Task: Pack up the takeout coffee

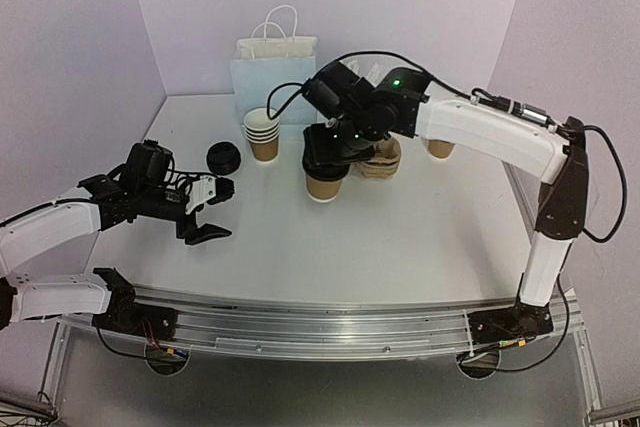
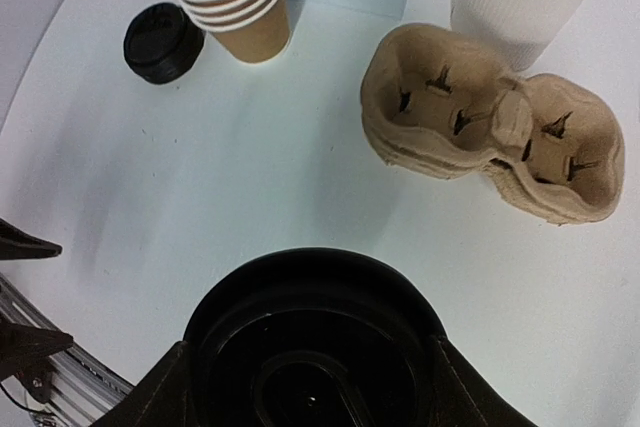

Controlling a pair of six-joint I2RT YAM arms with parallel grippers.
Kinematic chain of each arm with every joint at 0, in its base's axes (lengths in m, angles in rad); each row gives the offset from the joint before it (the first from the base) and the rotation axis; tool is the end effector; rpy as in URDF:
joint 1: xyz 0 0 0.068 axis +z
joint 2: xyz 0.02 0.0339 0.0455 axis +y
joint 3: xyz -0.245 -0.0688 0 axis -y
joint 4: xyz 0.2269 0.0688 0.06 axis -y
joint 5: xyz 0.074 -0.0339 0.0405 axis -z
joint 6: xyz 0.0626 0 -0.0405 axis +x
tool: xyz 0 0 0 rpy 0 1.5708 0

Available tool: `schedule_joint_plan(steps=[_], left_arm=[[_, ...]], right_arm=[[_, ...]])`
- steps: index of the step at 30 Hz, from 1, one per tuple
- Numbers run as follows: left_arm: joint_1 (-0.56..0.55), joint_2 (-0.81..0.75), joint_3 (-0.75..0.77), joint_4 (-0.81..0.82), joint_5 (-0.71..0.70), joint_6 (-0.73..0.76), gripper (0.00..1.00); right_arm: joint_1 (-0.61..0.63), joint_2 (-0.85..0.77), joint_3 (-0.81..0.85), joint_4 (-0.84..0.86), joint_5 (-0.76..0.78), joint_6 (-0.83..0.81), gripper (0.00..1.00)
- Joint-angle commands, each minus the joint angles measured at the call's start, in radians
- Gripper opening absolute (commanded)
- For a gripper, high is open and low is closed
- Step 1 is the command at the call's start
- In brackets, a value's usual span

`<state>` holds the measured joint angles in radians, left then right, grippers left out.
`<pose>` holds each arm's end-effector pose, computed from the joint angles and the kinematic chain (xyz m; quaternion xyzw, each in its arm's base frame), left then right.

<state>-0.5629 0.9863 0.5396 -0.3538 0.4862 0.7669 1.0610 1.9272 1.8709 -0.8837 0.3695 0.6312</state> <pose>0.1581 -0.1344 0.1811 0.6261 0.6521 -0.1848 0.3855 0.2215 0.3499 0.2833 -0.1436 0.9252 0.1125 0.3329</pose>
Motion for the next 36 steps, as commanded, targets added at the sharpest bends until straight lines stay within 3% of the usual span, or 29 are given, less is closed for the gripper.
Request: schedule_joint_plan(steps=[1,9,15,24,31,36], left_arm=[[0.000,-0.013,0.025,0.033,0.005,-0.005,0.77],[0.000,-0.009,0.034,0.032,0.007,-0.005,0.77],[0.000,-0.007,0.043,0.033,0.003,-0.005,0.78],[0.005,0.003,0.076,0.006,-0.024,-0.041,0.78],[0.009,0.044,0.110,-0.019,-0.043,-0.038,0.78],[0.010,0.076,0.146,-0.044,-0.058,-0.032,0.78]], right_arm=[[-0.082,-0.133,0.026,-0.005,0.053,-0.004,0.32],[-0.331,-0.264,0.046,-0.053,0.095,-0.132,0.32],[-0.630,-0.199,0.174,-0.165,0.075,-0.244,0.31],[-0.972,-0.091,0.164,-0.137,0.028,-0.310,0.29],[-1.053,-0.023,-0.020,0.051,-0.070,-0.314,0.28],[-1.090,0.062,-0.057,0.125,-0.088,-0.308,0.28]])
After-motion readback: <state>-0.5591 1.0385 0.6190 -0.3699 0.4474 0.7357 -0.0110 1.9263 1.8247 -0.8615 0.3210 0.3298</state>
